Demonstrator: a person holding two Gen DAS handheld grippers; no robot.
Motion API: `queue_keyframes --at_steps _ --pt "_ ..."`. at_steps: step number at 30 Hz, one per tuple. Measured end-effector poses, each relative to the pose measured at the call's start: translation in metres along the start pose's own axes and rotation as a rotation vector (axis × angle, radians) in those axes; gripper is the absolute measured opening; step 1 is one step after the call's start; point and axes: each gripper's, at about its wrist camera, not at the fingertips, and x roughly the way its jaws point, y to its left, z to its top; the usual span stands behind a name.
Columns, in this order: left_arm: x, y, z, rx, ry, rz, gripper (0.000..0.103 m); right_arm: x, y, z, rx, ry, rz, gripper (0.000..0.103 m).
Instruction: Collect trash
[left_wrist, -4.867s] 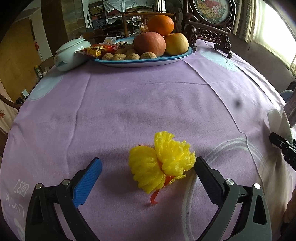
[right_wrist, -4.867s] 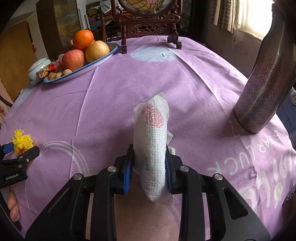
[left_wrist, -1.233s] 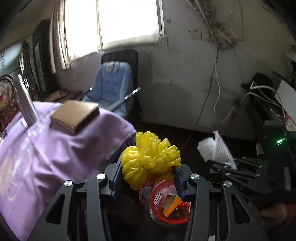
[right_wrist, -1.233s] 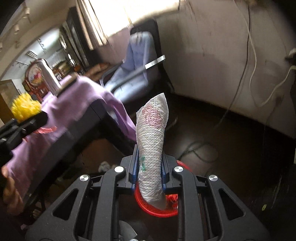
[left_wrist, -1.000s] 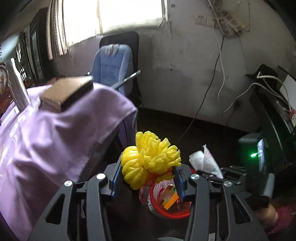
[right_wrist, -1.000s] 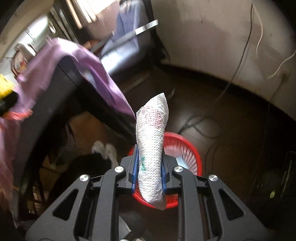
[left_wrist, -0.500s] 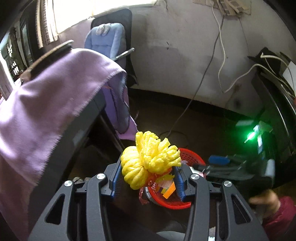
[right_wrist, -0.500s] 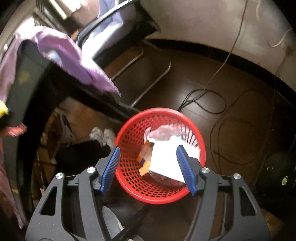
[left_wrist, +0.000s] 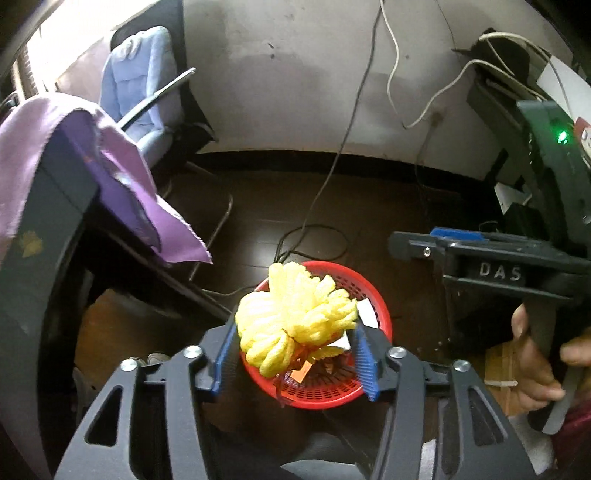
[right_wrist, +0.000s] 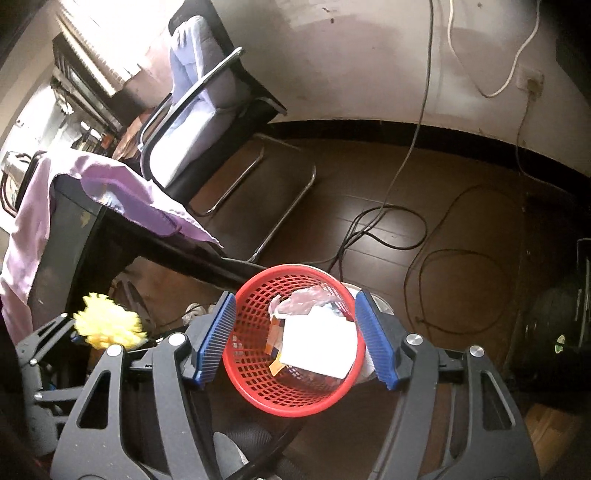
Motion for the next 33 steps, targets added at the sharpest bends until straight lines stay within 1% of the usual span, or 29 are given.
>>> queue_keyframes --at_steps 2,3,6,10,12,16,21,23,28,31,33 --pt "0.001 -0.001 0.0 0.001 0.002 0.009 0.072 -0.002 0.0 -0.001 0.003 -0.002 -0.001 0.065" --pt "0.0 0.0 -0.001 0.001 0.0 0.013 0.075 -0.002 0.0 -0.002 0.002 -0.003 -0.001 0.065" --pt "-0.004 0.002 -0.001 -0.006 -0.008 0.036 0.081 -0.003 0.002 -0.003 -0.005 -0.003 -0.003 0.065" --pt "-0.018 0.006 -0.001 -0.022 -0.034 0.065 0.084 -0.007 0.008 -0.006 -0.021 -0.001 -0.001 0.065" --pt "-0.029 0.007 -0.002 -0.026 -0.059 0.081 0.087 -0.011 0.013 -0.007 -0.04 -0.007 -0.009 0.065" --pt "-0.053 0.005 -0.004 -0.029 -0.111 0.097 0.089 -0.025 0.025 -0.008 -0.086 -0.025 -0.04 0.065" --pt "-0.084 0.003 -0.008 -0.038 -0.174 0.117 0.092 -0.053 0.041 -0.013 -0.151 -0.053 -0.077 0.066" --pt "-0.099 0.004 -0.01 -0.048 -0.203 0.121 0.093 -0.066 0.047 -0.017 -0.182 -0.066 -0.097 0.069" --pt "-0.13 0.004 -0.018 -0.064 -0.257 0.135 0.095 -0.102 0.063 -0.03 -0.255 -0.097 -0.146 0.071" --pt "-0.147 0.004 -0.025 -0.08 -0.284 0.139 0.097 -0.119 0.069 -0.038 -0.273 -0.099 -0.148 0.076" --pt "-0.156 0.003 -0.031 -0.085 -0.296 0.14 0.097 -0.128 0.074 -0.045 -0.287 -0.091 -0.147 0.077"
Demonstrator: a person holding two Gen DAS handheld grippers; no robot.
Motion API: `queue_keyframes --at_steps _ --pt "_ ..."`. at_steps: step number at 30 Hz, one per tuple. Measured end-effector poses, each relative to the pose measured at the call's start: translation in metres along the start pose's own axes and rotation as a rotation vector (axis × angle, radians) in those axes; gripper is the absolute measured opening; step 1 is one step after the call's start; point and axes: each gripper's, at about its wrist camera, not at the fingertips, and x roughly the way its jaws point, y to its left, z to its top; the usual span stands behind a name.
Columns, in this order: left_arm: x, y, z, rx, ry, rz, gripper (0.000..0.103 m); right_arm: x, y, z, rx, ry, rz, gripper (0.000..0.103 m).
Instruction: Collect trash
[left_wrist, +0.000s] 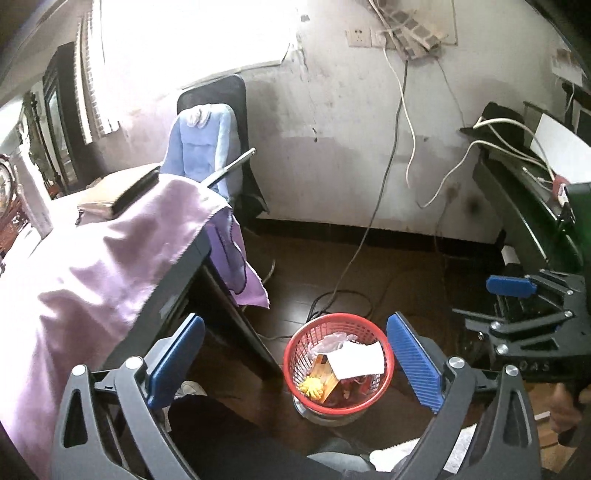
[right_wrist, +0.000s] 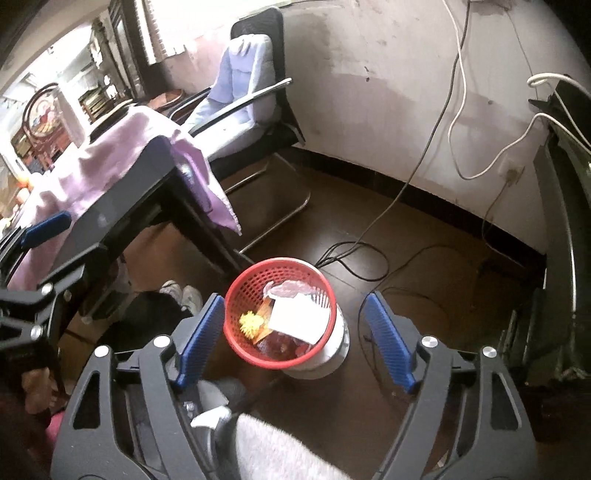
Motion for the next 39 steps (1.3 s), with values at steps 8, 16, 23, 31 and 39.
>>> queue_keyframes --at_steps 8,16,23,31,39 --pt "-0.022 0.01 -0.021 -0.031 0.004 0.033 0.097 -0.011 0.031 -0.018 -0.122 0.054 -0.057 0.082" --pt "0.007 0.024 -0.049 -0.057 0.103 0.064 0.097 0.006 0.03 -0.041 0.015 0.066 -0.054 0.086" --pt "0.051 0.028 -0.067 -0.057 0.222 0.065 0.097 0.044 0.033 -0.065 0.11 0.11 -0.096 0.087" --pt "0.077 0.024 -0.078 -0.041 0.297 0.049 0.097 0.067 0.029 -0.073 0.128 0.18 -0.114 0.087" --pt "0.081 0.026 -0.079 -0.056 0.324 0.047 0.097 0.068 0.033 -0.074 0.104 0.176 -0.119 0.087"
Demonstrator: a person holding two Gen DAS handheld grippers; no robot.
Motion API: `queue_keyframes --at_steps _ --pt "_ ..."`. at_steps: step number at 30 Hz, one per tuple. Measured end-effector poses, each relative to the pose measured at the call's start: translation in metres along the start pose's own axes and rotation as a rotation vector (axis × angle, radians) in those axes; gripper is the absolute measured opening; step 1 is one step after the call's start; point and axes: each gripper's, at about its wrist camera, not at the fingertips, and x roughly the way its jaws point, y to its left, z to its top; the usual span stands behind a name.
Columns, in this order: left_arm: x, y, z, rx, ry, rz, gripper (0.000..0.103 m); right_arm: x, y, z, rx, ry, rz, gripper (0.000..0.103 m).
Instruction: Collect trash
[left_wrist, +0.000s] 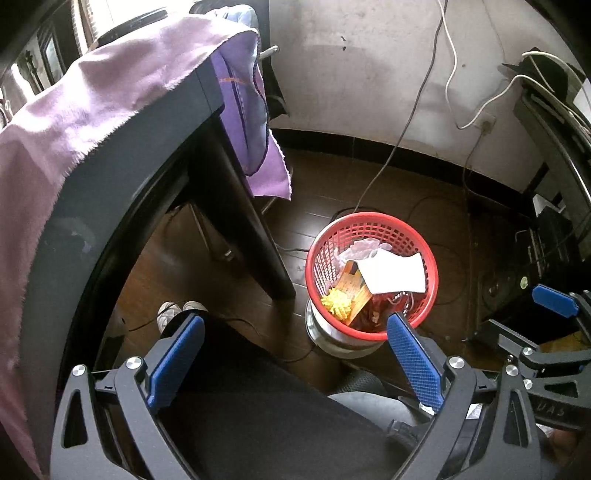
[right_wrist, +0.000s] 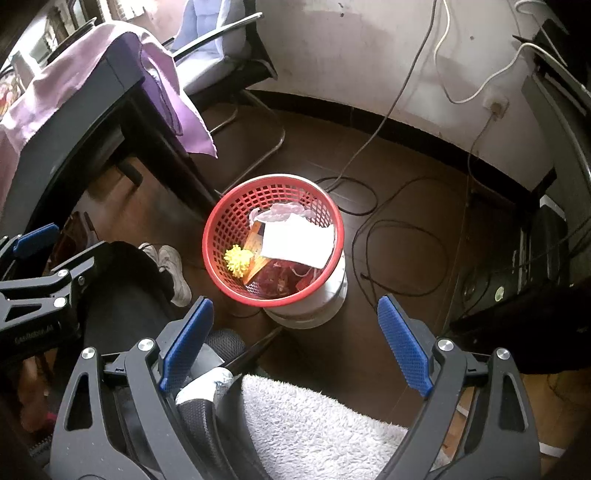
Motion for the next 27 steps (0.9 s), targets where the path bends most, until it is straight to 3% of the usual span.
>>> queue_keyframes --at_steps 27 --pt "0.0065 -0.0002 0.0024 0.0 0.025 0.007 0.097 -0.0005 0.0032 -0.0007 -0.009 0.0 -0.006 0.087"
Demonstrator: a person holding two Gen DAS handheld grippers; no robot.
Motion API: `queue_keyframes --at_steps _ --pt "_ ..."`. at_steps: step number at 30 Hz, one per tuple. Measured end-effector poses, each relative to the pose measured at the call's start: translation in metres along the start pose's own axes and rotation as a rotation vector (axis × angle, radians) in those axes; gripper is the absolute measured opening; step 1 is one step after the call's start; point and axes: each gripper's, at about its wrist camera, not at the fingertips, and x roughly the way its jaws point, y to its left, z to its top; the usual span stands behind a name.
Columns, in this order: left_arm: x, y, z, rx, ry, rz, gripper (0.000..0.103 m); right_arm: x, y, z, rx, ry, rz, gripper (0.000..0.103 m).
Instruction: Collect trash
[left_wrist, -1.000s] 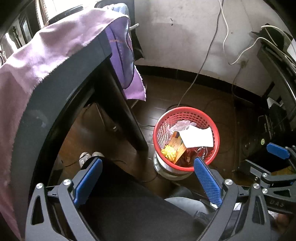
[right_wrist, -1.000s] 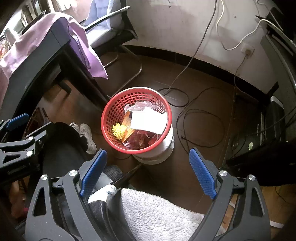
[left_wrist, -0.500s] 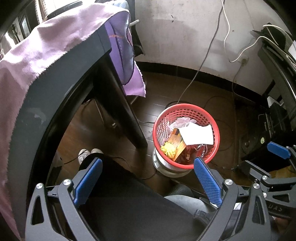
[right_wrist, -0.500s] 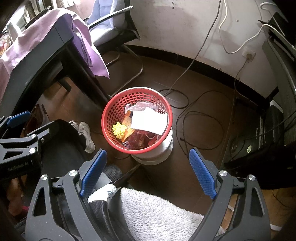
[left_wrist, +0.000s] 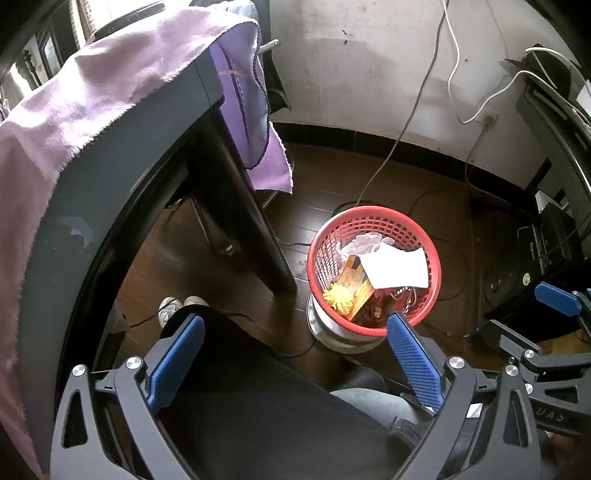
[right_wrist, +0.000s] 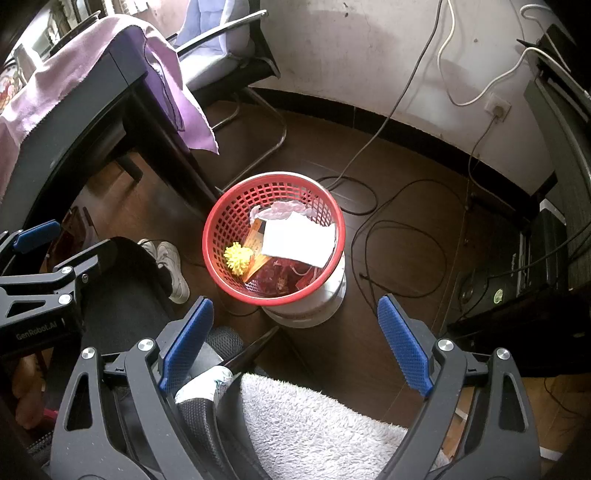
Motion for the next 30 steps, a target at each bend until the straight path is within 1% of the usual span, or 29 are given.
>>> queue_keyframes --at_steps 30 --pt "0.001 -0.0018 0.0012 -0.004 0.011 0.008 0.097 -0.0002 -0.0002 0.0007 0.0 0.002 0.0 0.087"
